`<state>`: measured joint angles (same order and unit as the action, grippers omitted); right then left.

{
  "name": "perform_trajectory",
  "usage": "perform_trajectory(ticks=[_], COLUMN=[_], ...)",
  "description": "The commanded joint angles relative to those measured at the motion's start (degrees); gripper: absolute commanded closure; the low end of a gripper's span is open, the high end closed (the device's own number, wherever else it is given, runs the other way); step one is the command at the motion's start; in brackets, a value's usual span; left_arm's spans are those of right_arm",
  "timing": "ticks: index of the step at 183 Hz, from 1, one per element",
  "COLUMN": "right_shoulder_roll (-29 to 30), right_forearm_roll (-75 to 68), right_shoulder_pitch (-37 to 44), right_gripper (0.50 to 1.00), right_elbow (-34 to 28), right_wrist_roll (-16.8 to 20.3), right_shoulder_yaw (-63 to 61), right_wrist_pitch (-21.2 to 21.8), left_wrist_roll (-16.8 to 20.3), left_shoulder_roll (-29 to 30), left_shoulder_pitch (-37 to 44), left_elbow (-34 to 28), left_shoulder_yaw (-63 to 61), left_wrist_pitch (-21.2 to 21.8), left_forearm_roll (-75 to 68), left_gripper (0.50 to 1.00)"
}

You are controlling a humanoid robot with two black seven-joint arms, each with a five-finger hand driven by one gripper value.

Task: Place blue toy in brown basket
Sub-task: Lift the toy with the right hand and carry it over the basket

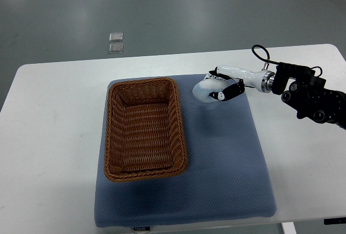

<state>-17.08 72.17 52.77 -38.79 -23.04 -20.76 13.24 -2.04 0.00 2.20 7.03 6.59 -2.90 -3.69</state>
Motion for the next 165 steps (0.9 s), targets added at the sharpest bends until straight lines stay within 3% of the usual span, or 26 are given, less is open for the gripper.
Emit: perform_trajectory(ticks=[1,48,86,165], right_shoulder_roll=[-0.41,0.82,5.3,16.2], right_forearm_roll=[-1.51,-8.45,-7.84,2.71], right_shoulder_pitch=[0.67,3.48,4.09,4.27], right_gripper=[1.0,1.0,1.0,1.0], right_elbow=[-0.24,-0.76,-3.31,-2.61], right_wrist_roll=[-2.8,-8.6,-8.6,-7.72], right_shoulder_yaw=[-0.07,-0.5,-1.47,3.71], right_wrist_pitch=[0.04,-0.31,-1.81,-3.39], left_wrist_roll=[0.02,0.02,0.02,-0.07], left_shoulder_roll=[0.0,0.0,0.0,0.0], left_shoulder_pitch=[0.0,0.0,0.0,0.0], left_elbow=[0.0,0.0,0.0,0.0], left_shoulder_yaw=[0.0,0.0,0.0,0.0], left_wrist_pitch=[0.0,0.0,0.0,0.0], left_forearm_roll=[0.0,0.0,0.0,0.0], left_gripper=[0.5,0.5,0.5,0.5])
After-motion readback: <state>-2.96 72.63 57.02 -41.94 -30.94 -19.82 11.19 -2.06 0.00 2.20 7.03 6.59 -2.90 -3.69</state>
